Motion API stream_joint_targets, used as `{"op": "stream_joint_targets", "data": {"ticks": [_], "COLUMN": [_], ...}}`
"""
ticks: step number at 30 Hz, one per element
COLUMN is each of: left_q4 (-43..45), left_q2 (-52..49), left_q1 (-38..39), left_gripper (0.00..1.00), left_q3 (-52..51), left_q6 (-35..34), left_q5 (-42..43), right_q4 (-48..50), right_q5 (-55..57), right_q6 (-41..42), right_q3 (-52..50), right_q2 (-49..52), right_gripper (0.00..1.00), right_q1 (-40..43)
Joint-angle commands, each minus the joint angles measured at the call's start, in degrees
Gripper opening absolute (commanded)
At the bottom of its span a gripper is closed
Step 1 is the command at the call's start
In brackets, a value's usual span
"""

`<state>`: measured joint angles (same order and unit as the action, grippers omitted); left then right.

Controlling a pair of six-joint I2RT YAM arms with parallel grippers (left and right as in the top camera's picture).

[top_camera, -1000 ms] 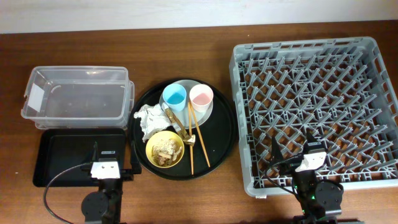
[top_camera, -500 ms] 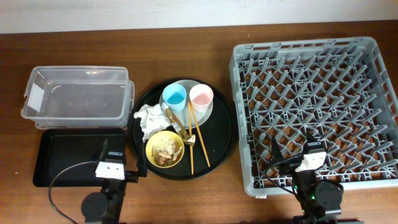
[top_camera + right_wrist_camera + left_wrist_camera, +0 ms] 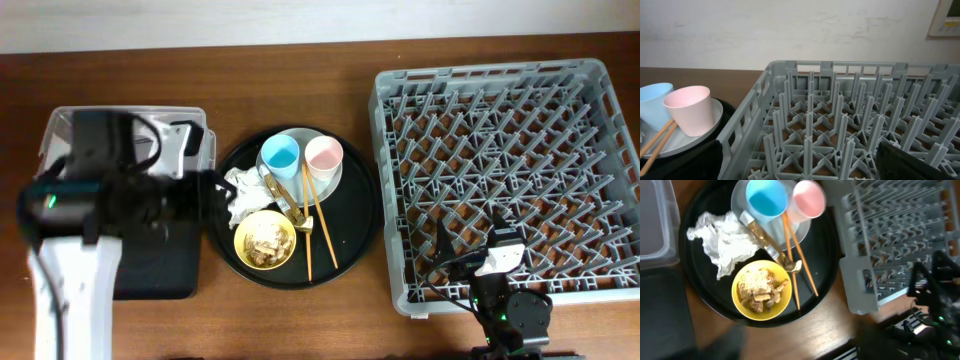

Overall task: Sort waste into correct bins and load items into the dishwasher rack
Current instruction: 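Grasp the white tissue with the left gripper and drop it in the clear bin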

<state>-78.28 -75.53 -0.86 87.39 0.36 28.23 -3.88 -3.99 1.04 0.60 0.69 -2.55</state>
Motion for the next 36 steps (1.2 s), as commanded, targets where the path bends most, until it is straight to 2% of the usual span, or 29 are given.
{"op": "stream_joint_targets", "data": {"ticks": [1, 3, 4, 5, 10, 13, 15, 23, 24, 25, 26, 27, 29, 34, 36], "left_q4": [0.31, 5.49, 9.62, 11.1, 12.94, 15.13, 19.15, 42.14, 43.41, 43.56, 43.58, 43.5, 42.07, 29.79, 28.61], "left_q2": [-7.61, -10.95, -13.14, -15.32, -27.43, -29.83, -30.03, -30.03, -30.03, -30.03, -30.01, -29.99, -29.18, -20.28, -17.66], "left_q1": [2.54, 8.35, 11.56, 13.16, 13.51, 13.64, 13.84, 13.84, 13.84, 13.86, 13.84, 13.84, 13.81, 13.77, 13.7], "left_gripper": [0.01, 0.02, 0.22, 0.3, 0.4, 0.51, 0.65, 0.67, 0.66, 0.56, 0.34, 0.02, 0.0, 0.0, 0.0], "left_q3": [-0.07, -2.01, -3.8, -4.79, -5.09, -5.29, -8.07, -24.59, -25.57, -25.88, -25.86, -25.57, -23.56, -8.22, -5.97], "left_q6": [-11.74, -12.98, -12.98, -13.46, -19.28, -19.23, -19.52, -20.5, -20.5, -20.5, -20.5, -20.5, -20.48, -20.46, -20.46], "left_q5": [-20.02, -27.98, -30.25, -30.67, -31.04, -31.04, -31.04, -31.06, -31.04, -31.01, -31.01, -30.99, -31.01, -31.08, -31.17], "right_q4": [-0.31, -0.31, -0.31, -0.28, -0.28, -0.28, -0.31, -0.31, -0.31, -0.31, -0.31, -0.31, -0.31, -0.28, -0.31], "right_q5": [-0.09, -0.09, -0.09, -0.09, -0.09, -0.09, -0.09, -0.09, -0.09, -0.09, -0.09, -0.09, -0.09, -0.09, -0.09], "right_q6": [-0.2, -0.2, -0.2, -0.2, -0.2, -0.2, -0.2, -0.2, -0.2, -0.2, -0.2, -0.2, -0.2, -0.2, -0.2], "right_q3": [-0.28, -0.28, -0.28, -0.28, -0.28, -0.28, -0.28, -0.28, -0.28, -0.28, -0.28, -0.28, -0.28, -0.28, -0.28], "right_q2": [-0.37, -0.37, -0.37, -0.37, -0.37, -0.37, -0.37, -0.37, -0.37, -0.37, -0.37, -0.37, -0.37, -0.37, -0.37], "right_gripper": [0.98, 0.98, 0.98, 0.98, 0.98, 0.98, 0.98, 0.98, 0.98, 0.98, 0.98, 0.98, 0.98, 0.98, 0.98], "right_q1": [0.33, 0.33, 0.33, 0.33, 0.33, 0.33, 0.33, 0.33, 0.33, 0.33, 0.33, 0.33, 0.33, 0.33, 0.33]}}
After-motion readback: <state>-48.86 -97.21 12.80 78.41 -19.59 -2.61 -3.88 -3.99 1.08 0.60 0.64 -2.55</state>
